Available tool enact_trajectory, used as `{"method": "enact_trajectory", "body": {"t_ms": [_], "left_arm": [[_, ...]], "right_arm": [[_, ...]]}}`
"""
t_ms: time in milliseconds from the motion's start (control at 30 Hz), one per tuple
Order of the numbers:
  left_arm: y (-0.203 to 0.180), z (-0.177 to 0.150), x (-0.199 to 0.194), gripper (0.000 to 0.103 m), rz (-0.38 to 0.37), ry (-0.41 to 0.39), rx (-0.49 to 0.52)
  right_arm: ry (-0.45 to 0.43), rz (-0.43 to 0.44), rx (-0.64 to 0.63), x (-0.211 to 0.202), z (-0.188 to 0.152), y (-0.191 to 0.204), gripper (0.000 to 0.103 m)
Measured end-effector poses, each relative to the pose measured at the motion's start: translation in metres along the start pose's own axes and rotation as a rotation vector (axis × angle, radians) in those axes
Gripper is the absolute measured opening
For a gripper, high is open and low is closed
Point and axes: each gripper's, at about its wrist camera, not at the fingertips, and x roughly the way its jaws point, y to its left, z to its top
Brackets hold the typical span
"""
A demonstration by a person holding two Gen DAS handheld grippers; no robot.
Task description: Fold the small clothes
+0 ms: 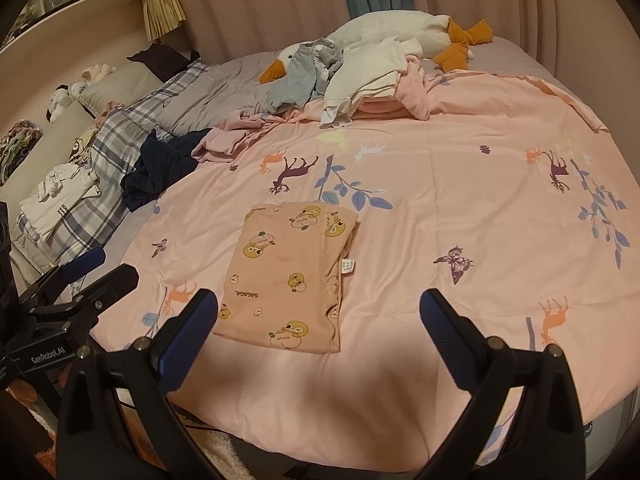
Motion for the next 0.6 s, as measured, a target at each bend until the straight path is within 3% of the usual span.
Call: {"method": "enact_trajectory", "body": {"t_ms": [600], "left_arm": [[-0.0027,-0.0006,0.0002,0.098,-0.007,-0.003,0.016]], "right_arm": [[-0.004,-0.017,-0.012,0.0019,-0.003,0.0016,0.101]]}}
